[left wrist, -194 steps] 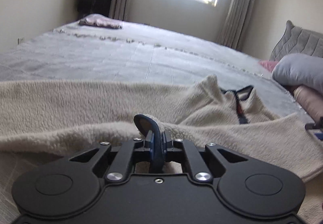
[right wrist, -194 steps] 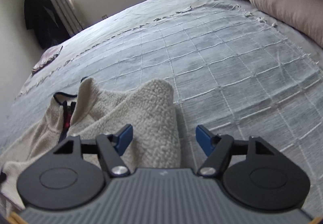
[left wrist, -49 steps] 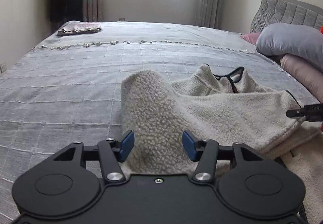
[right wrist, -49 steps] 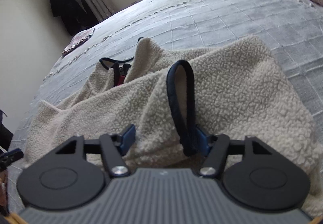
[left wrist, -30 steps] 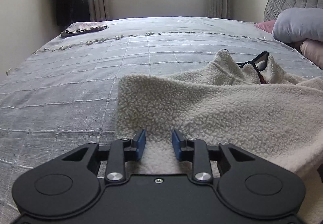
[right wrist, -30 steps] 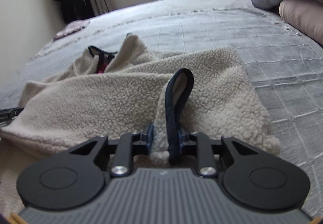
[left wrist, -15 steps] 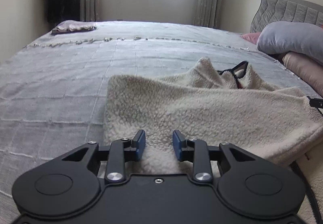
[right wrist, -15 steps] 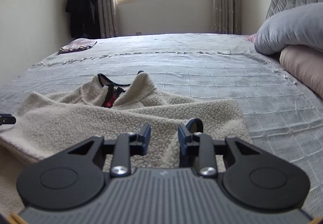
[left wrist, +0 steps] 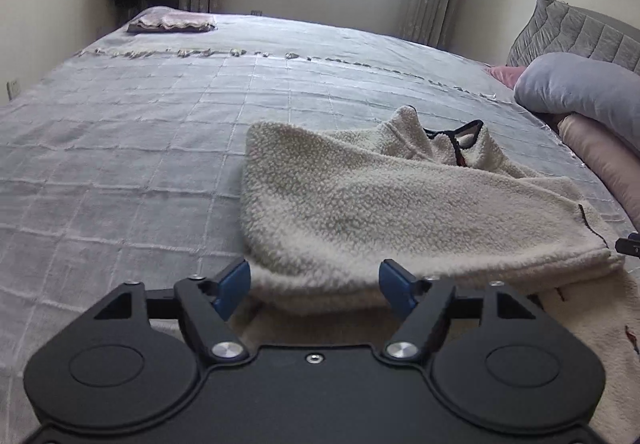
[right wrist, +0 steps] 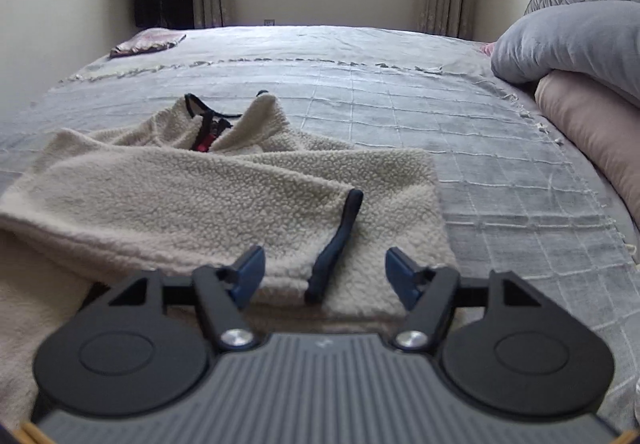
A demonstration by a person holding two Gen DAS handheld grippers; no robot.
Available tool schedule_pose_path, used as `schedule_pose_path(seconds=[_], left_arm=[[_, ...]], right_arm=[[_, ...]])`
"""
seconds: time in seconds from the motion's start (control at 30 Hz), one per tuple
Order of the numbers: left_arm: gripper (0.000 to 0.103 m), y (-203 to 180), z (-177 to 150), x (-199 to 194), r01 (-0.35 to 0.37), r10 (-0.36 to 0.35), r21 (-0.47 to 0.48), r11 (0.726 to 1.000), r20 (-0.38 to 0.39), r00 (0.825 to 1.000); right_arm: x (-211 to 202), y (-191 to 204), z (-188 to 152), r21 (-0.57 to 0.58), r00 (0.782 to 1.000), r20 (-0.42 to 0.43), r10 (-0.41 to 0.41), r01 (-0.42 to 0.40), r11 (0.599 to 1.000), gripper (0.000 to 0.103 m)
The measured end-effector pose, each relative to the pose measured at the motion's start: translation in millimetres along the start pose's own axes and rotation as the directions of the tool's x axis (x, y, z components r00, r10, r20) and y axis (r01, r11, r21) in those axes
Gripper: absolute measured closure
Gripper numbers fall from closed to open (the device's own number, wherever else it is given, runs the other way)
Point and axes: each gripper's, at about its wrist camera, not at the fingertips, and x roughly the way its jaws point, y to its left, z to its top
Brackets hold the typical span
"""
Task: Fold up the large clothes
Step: 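Lay the sleeve flat on the folded body and open both grippers, then move both open grippers to the pullover hem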
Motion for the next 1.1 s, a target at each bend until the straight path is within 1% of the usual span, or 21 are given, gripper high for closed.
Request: schedule_pose_path(seconds=[0.03,0.1,0.17,0.2,0.23,0.27,0.3,0.37,0.43,0.5,0.63,0.73,0.9,1.0,1.1], left_arm=[[0.031,4.6,-3.9,-11.3,0.003,-0.003,-0.020,1.000,-0.021,1.000],[0.030,13.9,-14.3,-34.1,0.012,-0.015,-0.059,0.998,-0.060,0.998],[0.030,20.4,-28.2,-55.4,0.029,-0.036,-0.086,0.996,-0.075,0.997],[0.028,22.9,-37.2,-66.6,0.039,-0.047,-0.097,0.995,-0.081,0.996],[0.026,24.2,-45.5,-75.2,0.048,-0.057,-0.105,0.993,-0.091,0.994],[0.014,25.6,-55.4,-83.1,0.057,-0.068,-0.110,0.992,-0.104,0.992],[0.007,26.0,-64.8,-90.0,0.067,-0.080,-0.111,0.992,-0.117,0.990],[0.007,25.3,-82.4,-102.1,0.090,-0.105,-0.108,0.990,-0.137,0.985],[0.007,23.9,-98.4,-110.9,0.099,-0.115,-0.102,0.990,-0.166,0.979],[0.007,23.0,-111.7,-117.7,0.093,-0.112,-0.108,0.990,-0.183,0.977],[0.006,24.5,-131.7,-120.9,0.119,-0.145,-0.124,0.985,-0.224,0.964],[0.007,26.3,-146.9,-119.2,0.130,-0.167,-0.151,0.980,-0.274,0.947],[0.007,21.3,-169.3,-121.1,0.201,-0.240,-0.150,0.968,-0.319,0.917],[0.007,15.6,-177.1,-124.1,0.226,-0.251,-0.114,0.968,-0.327,0.911],[0.009,10.4,-180.4,-126.2,0.231,-0.249,-0.094,0.968,-0.340,0.907]], right_arm=[[-13.6,-5.8,-3.8,0.013,1.000,-0.009,0.014,-0.014,1.000,0.030],[-40.9,-14.3,-13.3,0.029,0.999,-0.034,0.033,-0.032,0.999,0.020],[-68.8,-18.7,-26.4,0.025,0.999,-0.039,0.036,-0.035,0.999,0.011],[-81.5,-20.2,-34.0,0.024,0.998,-0.041,0.041,-0.040,0.999,0.009],[-93.0,-21.7,-42.2,0.027,0.997,-0.048,0.054,-0.053,0.998,0.008],[-103.1,-23.1,-50.7,0.035,0.996,-0.059,0.072,-0.070,0.997,0.007],[-111.3,-24.8,-58.9,0.047,0.993,-0.071,0.090,-0.087,0.995,0.006],[-126.4,-28.1,-76.9,0.073,0.988,-0.095,0.123,-0.117,0.990,0.006],[-137.9,-29.6,-93.8,0.078,0.984,-0.118,0.136,-0.127,0.989,0.006],[-146.4,-31.5,-108.6,0.077,0.981,-0.137,0.135,-0.125,0.989,0.005],[-154.3,-33.7,-132.8,0.077,0.975,-0.175,0.135,-0.123,0.989,0.005],[-157.5,-37.2,-148.4,0.099,0.968,-0.212,0.134,-0.115,0.988,0.005],[-160.7,-45.8,-164.9,0.147,0.951,-0.265,0.157,-0.121,0.982,0.005],[-159.4,-48.9,-171.9,0.176,0.939,-0.294,0.177,-0.129,0.976,0.005],[-156.9,-49.0,-179.6,0.201,0.929,-0.311,0.198,-0.140,0.970,0.005]])
